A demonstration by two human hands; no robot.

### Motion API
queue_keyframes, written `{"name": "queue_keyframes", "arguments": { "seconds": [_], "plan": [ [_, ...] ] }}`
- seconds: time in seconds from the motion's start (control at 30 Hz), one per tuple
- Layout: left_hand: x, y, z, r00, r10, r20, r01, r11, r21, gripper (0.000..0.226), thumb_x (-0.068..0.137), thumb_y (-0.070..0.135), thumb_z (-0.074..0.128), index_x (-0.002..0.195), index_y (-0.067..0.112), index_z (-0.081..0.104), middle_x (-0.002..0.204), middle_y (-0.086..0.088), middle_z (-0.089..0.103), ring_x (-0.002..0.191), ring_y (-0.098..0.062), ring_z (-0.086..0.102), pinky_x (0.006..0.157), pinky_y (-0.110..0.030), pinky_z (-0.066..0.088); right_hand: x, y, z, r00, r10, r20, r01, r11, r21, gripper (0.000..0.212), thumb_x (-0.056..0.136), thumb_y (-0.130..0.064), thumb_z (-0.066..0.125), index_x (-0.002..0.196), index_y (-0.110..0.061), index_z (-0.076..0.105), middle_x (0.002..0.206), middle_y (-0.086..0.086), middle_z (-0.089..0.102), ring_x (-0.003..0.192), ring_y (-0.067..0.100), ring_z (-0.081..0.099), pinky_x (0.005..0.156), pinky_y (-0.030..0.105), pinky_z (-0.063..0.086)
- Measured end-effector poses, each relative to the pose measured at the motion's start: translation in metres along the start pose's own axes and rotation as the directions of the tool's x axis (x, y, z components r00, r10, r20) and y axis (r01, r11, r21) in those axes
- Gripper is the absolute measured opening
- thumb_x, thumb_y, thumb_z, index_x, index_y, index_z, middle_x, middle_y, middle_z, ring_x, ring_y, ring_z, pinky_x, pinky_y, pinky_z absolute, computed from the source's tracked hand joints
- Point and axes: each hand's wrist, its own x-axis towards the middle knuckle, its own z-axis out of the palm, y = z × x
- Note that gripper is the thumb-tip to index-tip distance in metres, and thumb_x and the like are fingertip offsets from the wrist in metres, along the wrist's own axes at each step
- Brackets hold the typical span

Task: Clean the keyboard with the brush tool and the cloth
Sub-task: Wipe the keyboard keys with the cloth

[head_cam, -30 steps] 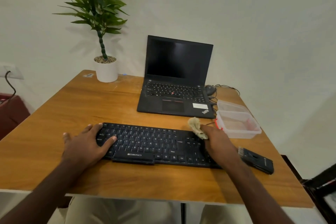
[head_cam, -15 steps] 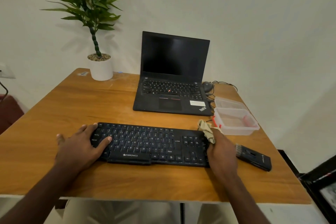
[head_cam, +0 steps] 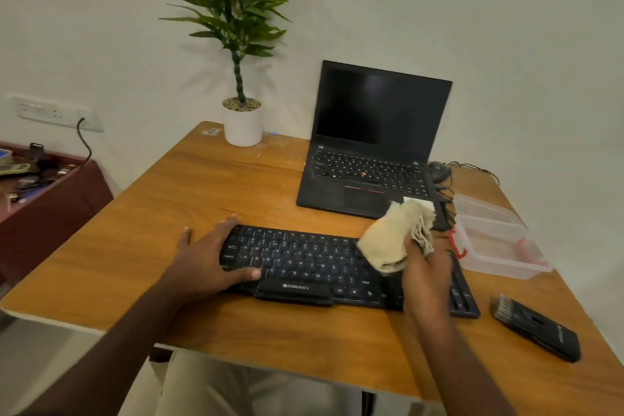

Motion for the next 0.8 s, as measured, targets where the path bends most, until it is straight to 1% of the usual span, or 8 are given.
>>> {"name": "queue_keyframes", "arguments": {
  "seconds": [0.07, 0.17, 0.27, 0.33, 0.4, 0.57, 0.63, 0.8],
  "plan": [
    [0.002, -0.005, -0.009, 0.995, 0.028, 0.098, -0.030, 0.999, 0.015, 0.126, 0.045, 0.105, 0.040, 0.151, 0.046, 0.006, 0.159, 0.008, 0.030, 0.146, -0.014, 0.028, 0.121, -0.050, -0.013, -0.010, -0.002, 0.026, 0.920, 0.327, 0.216, -0.385, 0.859, 0.338, 0.026, 0.100, -0.015, 0.057, 0.126, -0.020, 0.061, 0.112, 0.000, 0.075, 0.105, 0.018, 0.071, 0.078, 0.032, 0.061],
    [0.000, -0.010, -0.019, 0.979, 0.057, 0.194, -0.062, 0.998, 0.022, 0.138, 0.039, 0.103, 0.049, 0.153, 0.045, -0.002, 0.158, 0.018, 0.021, 0.145, -0.007, 0.012, 0.120, -0.044, -0.018, -0.016, 0.004, 0.060, 0.828, 0.348, 0.439, -0.498, 0.817, 0.292, 0.030, 0.095, -0.009, 0.063, 0.125, -0.010, 0.063, 0.115, 0.007, 0.075, 0.108, 0.024, 0.071, 0.081, 0.036, 0.062],
    [0.002, -0.015, -0.017, 0.976, 0.104, 0.191, -0.115, 0.992, 0.047, 0.146, 0.038, 0.099, 0.059, 0.154, 0.042, -0.008, 0.160, 0.017, 0.022, 0.147, -0.006, 0.014, 0.119, -0.048, -0.018, -0.021, 0.001, 0.096, 0.916, 0.042, 0.398, -0.039, 0.999, -0.016, 0.020, 0.097, -0.010, 0.064, 0.116, -0.015, 0.070, 0.107, 0.003, 0.077, 0.101, 0.022, 0.072, 0.081, 0.034, 0.060],
    [0.003, -0.020, -0.018, 0.974, 0.104, 0.201, -0.110, 0.994, 0.018, 0.147, 0.038, 0.095, 0.065, 0.154, 0.041, -0.008, 0.158, 0.017, 0.026, 0.147, -0.007, 0.012, 0.120, -0.048, -0.018, -0.026, -0.007, 0.119, 0.842, -0.332, 0.425, 0.450, 0.867, -0.215, 0.025, 0.097, -0.005, 0.060, 0.119, -0.012, 0.072, 0.108, 0.001, 0.076, 0.088, 0.008, 0.070, 0.071, 0.016, 0.054],
    [0.004, -0.021, -0.022, 0.969, 0.106, 0.223, -0.104, 0.994, -0.022, 0.146, 0.039, 0.092, 0.069, 0.155, 0.042, -0.005, 0.156, 0.021, 0.025, 0.146, -0.005, 0.005, 0.120, -0.046, -0.018, -0.031, -0.012, 0.138, 0.674, -0.494, 0.550, 0.702, 0.660, -0.267, 0.037, 0.095, 0.001, 0.054, 0.128, -0.011, 0.067, 0.122, 0.003, 0.071, 0.095, 0.007, 0.067, 0.076, 0.014, 0.054],
    [0.007, -0.023, -0.021, 0.967, 0.163, 0.196, -0.168, 0.986, 0.008, 0.142, 0.039, 0.097, 0.061, 0.155, 0.035, 0.008, 0.159, 0.018, 0.025, 0.139, 0.009, 0.014, 0.121, -0.047, -0.014, -0.059, 0.002, 0.174, 0.488, -0.077, 0.870, 0.857, 0.232, -0.460, 0.042, 0.100, -0.011, 0.045, 0.142, -0.012, 0.051, 0.150, 0.009, 0.049, 0.137, 0.027, 0.042, 0.114, 0.038, 0.033],
    [0.008, -0.023, -0.018, 0.970, 0.176, 0.170, -0.182, 0.983, 0.019, 0.141, 0.040, 0.099, 0.058, 0.155, 0.034, 0.009, 0.159, 0.018, 0.024, 0.138, 0.010, 0.014, 0.121, -0.048, -0.012, -0.060, 0.002, 0.175, 0.488, -0.076, 0.870, 0.853, 0.253, -0.456, 0.042, 0.102, -0.014, 0.044, 0.144, -0.012, 0.049, 0.154, 0.009, 0.045, 0.142, 0.027, 0.037, 0.117, 0.038, 0.027],
    [0.010, -0.025, -0.015, 0.960, 0.205, 0.188, -0.222, 0.972, 0.074, 0.124, 0.045, 0.101, 0.052, 0.152, 0.048, 0.017, 0.163, 0.019, 0.008, 0.145, 0.008, 0.002, 0.120, -0.052, -0.012, -0.054, 0.009, 0.166, 0.330, -0.014, 0.944, 0.867, 0.399, -0.297, 0.050, 0.101, -0.013, 0.046, 0.150, -0.019, 0.046, 0.163, 0.003, 0.033, 0.152, 0.019, 0.022, 0.127, 0.037, 0.011]
  ]
}}
